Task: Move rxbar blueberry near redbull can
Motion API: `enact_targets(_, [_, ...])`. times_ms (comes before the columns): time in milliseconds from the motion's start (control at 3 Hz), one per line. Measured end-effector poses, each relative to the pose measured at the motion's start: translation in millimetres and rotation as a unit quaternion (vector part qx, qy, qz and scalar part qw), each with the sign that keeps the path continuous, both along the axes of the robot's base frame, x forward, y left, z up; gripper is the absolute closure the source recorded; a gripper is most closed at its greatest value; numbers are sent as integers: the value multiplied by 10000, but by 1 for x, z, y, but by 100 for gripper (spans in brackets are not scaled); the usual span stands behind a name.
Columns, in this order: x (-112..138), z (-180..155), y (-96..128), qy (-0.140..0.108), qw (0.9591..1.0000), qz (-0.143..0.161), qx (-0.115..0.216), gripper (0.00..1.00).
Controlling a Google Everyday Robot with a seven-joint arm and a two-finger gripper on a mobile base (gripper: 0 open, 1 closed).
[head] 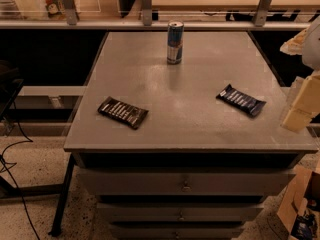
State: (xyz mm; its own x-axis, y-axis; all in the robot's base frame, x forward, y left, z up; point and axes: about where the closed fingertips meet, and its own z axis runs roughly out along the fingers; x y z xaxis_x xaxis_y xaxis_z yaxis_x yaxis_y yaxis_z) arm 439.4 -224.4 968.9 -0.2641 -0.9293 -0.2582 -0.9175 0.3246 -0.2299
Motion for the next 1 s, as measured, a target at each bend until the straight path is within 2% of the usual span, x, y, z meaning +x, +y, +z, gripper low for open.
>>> enact_targets(333, [9,-15,-19,-63,9985,-358,401,0])
enact_targets(667, [34,-45,-40,-238,9958,-623,634,0])
enact_targets(1000, [67,-74,-53,-416,9930,-715,838,0])
